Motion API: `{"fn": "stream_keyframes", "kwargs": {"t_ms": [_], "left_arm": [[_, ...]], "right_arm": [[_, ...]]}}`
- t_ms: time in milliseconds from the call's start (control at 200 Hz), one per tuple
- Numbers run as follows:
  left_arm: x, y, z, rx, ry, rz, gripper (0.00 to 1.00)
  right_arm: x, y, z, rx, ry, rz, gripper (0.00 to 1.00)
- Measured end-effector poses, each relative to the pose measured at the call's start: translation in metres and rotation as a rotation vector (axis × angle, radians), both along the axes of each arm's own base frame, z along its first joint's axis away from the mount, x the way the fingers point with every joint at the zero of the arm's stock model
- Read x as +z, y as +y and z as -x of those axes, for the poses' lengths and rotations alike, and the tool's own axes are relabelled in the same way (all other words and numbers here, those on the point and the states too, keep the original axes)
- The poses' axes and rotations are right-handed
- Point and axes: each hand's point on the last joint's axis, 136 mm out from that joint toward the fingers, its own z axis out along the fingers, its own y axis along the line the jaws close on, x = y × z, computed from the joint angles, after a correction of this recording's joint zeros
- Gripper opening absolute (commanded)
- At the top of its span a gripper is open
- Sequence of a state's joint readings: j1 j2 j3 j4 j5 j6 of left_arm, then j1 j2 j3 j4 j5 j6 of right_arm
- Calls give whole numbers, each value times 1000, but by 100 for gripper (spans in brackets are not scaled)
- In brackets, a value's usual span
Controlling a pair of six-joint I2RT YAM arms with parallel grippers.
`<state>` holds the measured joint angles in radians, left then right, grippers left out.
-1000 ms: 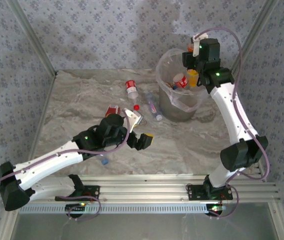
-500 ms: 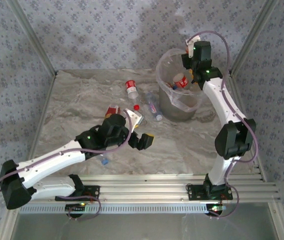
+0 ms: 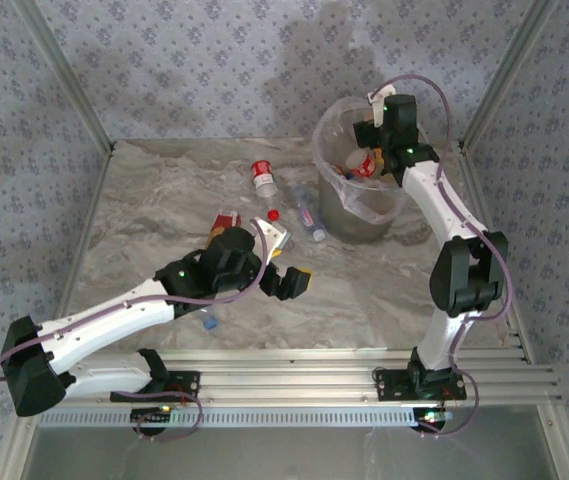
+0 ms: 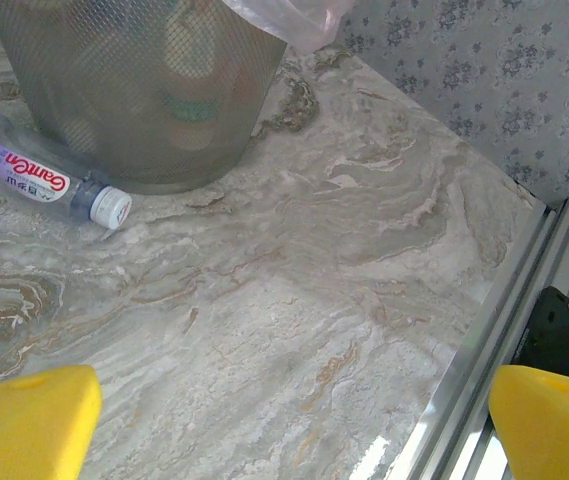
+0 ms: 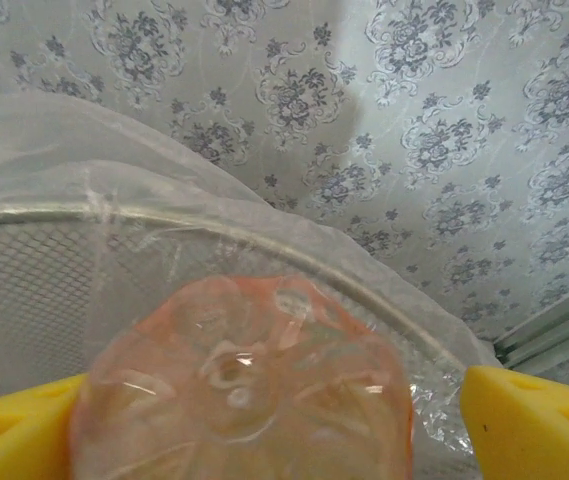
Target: Put the plastic bottles in the bin
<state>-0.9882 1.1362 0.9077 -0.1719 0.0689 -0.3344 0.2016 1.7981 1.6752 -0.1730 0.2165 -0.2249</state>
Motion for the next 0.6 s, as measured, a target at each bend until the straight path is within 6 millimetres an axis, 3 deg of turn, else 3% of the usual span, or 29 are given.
{"fn": "stream_keyframes", "kwargs": {"t_ms": [125,355,500,600], "left_arm": [[-6,2,-7,24,39,4,100],[-13,15,-26,114,128,29,99],[-24,22,-41,178,195,38,99],[-40,22,-49,218,266,35,99]], "right_arm": [[15,3,12,11,-6,-36,92],[68,5,50,14,-66,-137,93],[100,12,90,49,-97,-214,94],[110,22,125,99,-92,-282,95]]}}
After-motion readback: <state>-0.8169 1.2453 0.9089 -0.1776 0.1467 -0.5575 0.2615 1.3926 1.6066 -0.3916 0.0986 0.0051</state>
